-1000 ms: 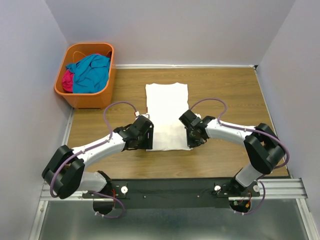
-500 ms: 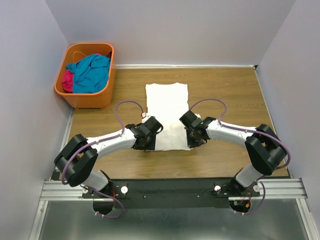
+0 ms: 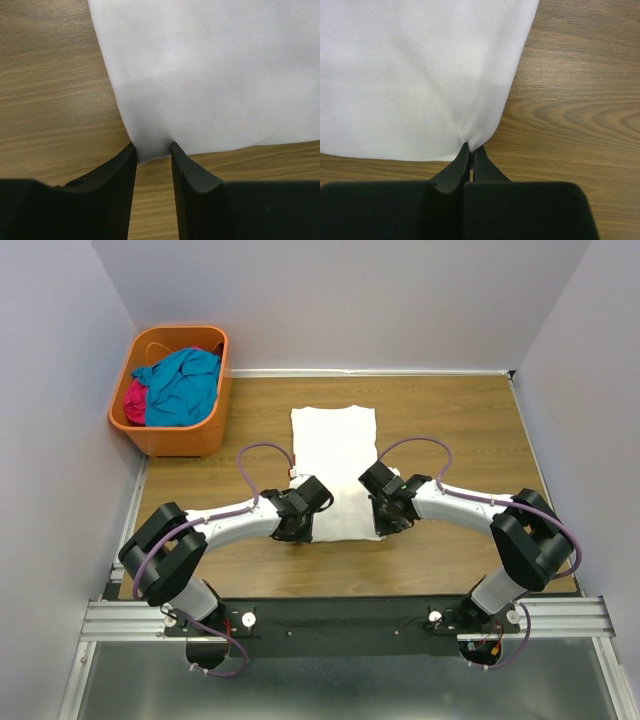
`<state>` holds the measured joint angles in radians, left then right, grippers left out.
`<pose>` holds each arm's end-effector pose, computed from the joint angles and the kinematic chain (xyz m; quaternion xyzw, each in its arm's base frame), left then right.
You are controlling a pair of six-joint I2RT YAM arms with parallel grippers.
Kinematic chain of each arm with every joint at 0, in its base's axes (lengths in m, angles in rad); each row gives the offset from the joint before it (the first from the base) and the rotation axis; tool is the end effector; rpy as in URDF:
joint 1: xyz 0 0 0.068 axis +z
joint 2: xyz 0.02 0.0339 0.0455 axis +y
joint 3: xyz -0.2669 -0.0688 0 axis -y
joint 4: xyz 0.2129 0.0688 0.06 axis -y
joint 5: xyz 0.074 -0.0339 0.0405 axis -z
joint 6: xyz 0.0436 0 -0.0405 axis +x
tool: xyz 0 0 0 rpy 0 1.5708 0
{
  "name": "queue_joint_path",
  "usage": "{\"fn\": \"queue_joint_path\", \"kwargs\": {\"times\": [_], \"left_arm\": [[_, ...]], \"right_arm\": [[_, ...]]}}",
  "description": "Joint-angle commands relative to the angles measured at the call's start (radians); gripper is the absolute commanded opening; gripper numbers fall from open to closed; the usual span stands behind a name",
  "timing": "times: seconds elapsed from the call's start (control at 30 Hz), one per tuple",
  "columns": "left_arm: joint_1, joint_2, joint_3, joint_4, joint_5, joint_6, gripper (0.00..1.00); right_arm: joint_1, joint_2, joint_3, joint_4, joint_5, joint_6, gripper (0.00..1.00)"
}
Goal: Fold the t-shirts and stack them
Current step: Fold the tshirt
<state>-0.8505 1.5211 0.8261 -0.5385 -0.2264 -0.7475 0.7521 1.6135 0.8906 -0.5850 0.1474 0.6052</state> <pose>0.1704 -0.1794 0.1799 0.0315 0.9792 -0.0419 0.1961 0.1951 0.1738 0.1712 -0.0629 0.9867 0.0252 0.1476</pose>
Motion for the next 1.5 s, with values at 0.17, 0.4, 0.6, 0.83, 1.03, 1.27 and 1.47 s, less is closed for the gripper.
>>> {"fn": "queue_joint_path", "kwargs": {"times": [0.17,0.4,0.6,0.83,1.03,1.27,1.47], "left_arm": [[-0.024,0.039,-0.047,-0.011,-0.028,-0.030,0.22],[-0.079,0.004,-0.054,-0.044,0.016,-0.042,0.00],[-0.379,-0.182,-0.070,-0.222,0.166,-0.223,0.00],[-0.541,-0.436,0.105,-0.491,0.277,-0.472,0.00],[-0.218,-0.552,0.111,-0.436,0.248,-0.244,0.00],[-0.049,-0.500,0.100,-0.328,0.263,-0.061,0.00],[0.068,-0.490,0.097,-0.253,0.291,0.029,0.00]], "right_arm": [[0.019,0.088,-0.088,-0.027,-0.005,-0.005,0.00],[0.030,0.034,-0.110,-0.058,-0.115,-0.027,0.00],[0.096,-0.170,-0.220,-0.270,-0.338,0.024,0.00],[0.118,-0.451,0.013,-0.682,-0.362,0.062,0.00],[0.099,-0.287,0.301,-0.742,-0.152,-0.030,0.00],[0.047,-0.103,0.559,-0.719,-0.135,-0.145,0.00],[-0.034,0.031,0.720,-0.719,-0.198,-0.257,0.00]]}}
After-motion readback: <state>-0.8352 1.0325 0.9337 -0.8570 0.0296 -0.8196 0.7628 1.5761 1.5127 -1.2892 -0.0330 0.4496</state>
